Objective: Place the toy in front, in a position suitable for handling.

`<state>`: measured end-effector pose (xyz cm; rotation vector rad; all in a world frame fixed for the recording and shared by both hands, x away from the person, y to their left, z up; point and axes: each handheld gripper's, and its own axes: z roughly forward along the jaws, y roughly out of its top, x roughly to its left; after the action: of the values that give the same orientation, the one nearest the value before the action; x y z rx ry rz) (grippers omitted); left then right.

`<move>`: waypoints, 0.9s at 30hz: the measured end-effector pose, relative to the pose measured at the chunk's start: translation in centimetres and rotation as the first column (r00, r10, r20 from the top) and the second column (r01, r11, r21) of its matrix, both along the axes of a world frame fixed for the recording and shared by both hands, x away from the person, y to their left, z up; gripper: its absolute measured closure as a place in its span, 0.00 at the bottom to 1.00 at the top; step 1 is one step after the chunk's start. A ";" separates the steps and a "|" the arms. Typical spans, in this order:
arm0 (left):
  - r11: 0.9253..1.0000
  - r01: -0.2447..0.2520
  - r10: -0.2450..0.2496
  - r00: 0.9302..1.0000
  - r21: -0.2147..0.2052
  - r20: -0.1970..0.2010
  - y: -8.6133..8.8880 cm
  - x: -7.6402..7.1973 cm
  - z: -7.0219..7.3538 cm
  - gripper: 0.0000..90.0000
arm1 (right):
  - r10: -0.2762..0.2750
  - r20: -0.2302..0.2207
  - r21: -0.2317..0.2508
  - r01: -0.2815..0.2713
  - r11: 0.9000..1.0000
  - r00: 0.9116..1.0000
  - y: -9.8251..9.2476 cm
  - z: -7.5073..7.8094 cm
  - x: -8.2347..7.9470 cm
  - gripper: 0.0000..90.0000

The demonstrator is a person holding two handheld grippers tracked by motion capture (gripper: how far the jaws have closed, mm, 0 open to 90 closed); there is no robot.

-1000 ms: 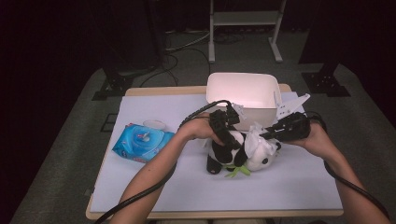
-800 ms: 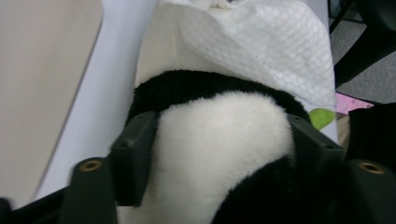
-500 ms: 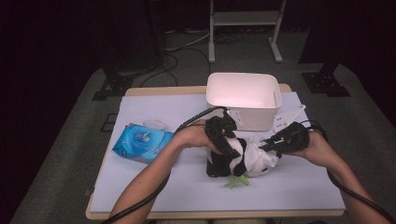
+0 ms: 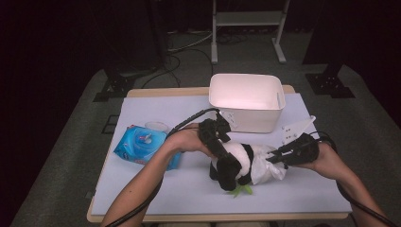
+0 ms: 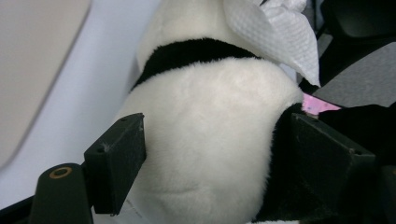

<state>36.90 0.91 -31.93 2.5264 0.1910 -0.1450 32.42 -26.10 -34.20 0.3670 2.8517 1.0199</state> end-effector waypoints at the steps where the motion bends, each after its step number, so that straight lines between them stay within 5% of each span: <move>1: 1.000 0.003 -0.003 1.000 -0.005 0.001 0.0 -0.2 -0.3 0.22 | 0.002 -0.001 -0.004 -0.002 1.000 1.000 0.0 0.0 -0.1 0.89; 8: 0.999 -0.015 0.016 1.000 -0.049 0.016 0.7 -1.2 -1.4 0.22 | 0.001 0.045 -0.003 -0.001 1.000 0.999 0.3 0.4 -0.8 0.89; 12: 0.998 0.004 -0.002 0.999 -0.056 0.032 0.6 -2.0 -1.5 0.22 | 0.007 0.045 0.017 -0.007 1.000 0.999 1.0 0.6 -0.6 0.89; 21: 0.998 0.015 -0.012 0.999 -0.064 0.047 0.9 -2.8 -1.6 0.22 | 0.070 0.066 -0.024 -0.069 0.997 0.995 4.6 0.4 -0.2 0.89; 27: 0.997 -0.003 0.006 0.999 -0.074 0.042 1.6 -2.8 -1.2 0.20 | 0.066 0.047 -0.015 -0.066 0.998 0.997 4.4 0.0 -0.3 0.89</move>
<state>34.13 2.46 -33.10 2.4531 0.1709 -0.0956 32.15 -21.73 -34.17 0.2457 2.8447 1.0056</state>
